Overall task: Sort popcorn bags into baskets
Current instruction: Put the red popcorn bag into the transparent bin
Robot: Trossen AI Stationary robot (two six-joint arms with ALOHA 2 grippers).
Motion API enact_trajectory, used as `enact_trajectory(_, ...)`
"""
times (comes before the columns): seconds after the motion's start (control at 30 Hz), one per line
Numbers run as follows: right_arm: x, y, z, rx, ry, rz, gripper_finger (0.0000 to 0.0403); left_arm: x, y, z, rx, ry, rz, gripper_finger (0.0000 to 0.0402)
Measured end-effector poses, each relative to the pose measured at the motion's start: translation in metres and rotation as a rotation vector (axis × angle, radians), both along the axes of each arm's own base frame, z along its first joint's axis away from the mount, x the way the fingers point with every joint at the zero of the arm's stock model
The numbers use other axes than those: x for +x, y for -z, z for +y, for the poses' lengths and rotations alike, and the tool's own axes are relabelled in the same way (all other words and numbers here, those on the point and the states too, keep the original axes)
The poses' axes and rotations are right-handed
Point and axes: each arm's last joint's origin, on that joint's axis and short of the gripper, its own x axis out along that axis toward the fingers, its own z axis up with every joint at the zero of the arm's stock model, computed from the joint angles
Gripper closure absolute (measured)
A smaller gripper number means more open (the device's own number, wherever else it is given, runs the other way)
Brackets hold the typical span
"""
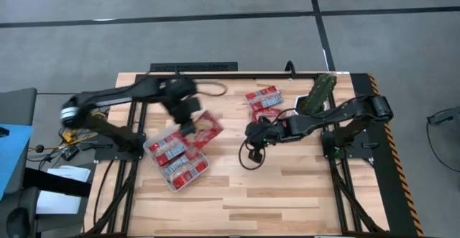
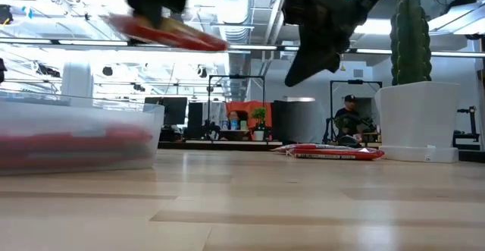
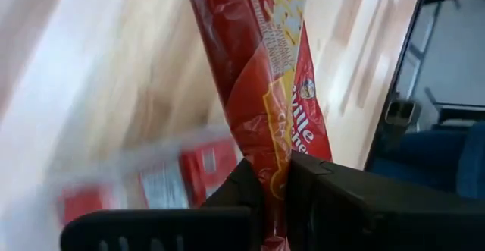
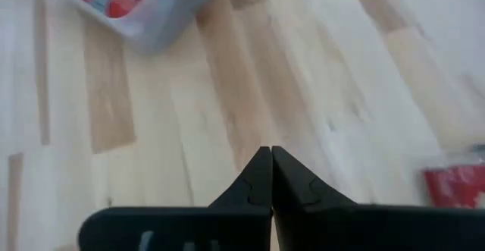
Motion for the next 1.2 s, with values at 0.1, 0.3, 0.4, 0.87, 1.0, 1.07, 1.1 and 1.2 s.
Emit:
enact_trajectory(0.1,0.003,0.006,0.008,0.001,-0.019,0.011,0.0383,-0.04,-0.001,-0.022,0.006,-0.042,0.031,0.0399)
enact_trajectory(0.3,0.009,0.024,0.014,0.012,-0.021,0.057,0.0366,-0.102,0.028,-0.04,-0.02,-0.244,0.038,0.0398)
enact_trajectory(0.4,0.011,0.029,0.014,0.011,-0.021,0.071,0.0368,-0.122,0.05,-0.043,-0.047,-0.299,0.045,0.0397)
enact_trajectory(0.87,0.012,0.028,0.012,0.008,-0.02,0.067,0.0375,-0.133,0.101,-0.045,0.008,-0.225,0.13,0.0365)
enact_trajectory(1.0,0.012,0.029,0.012,0.008,-0.02,0.068,0.0368,-0.127,0.104,-0.044,0.026,-0.197,0.132,0.034)
enact_trajectory(1.07,0.012,0.029,0.012,0.008,-0.02,0.068,0.0369,-0.124,0.106,-0.043,0.032,-0.184,0.146,0.0326)
enact_trajectory(1.1,0.012,0.029,0.012,0.008,-0.02,0.068,0.0371,-0.123,0.106,-0.043,0.034,-0.182,0.148,0.0319)
enact_trajectory(1.2,0.012,0.029,0.012,0.008,-0.02,0.07,0.0376,-0.122,0.108,-0.042,0.055,-0.19,0.164,0.0294)
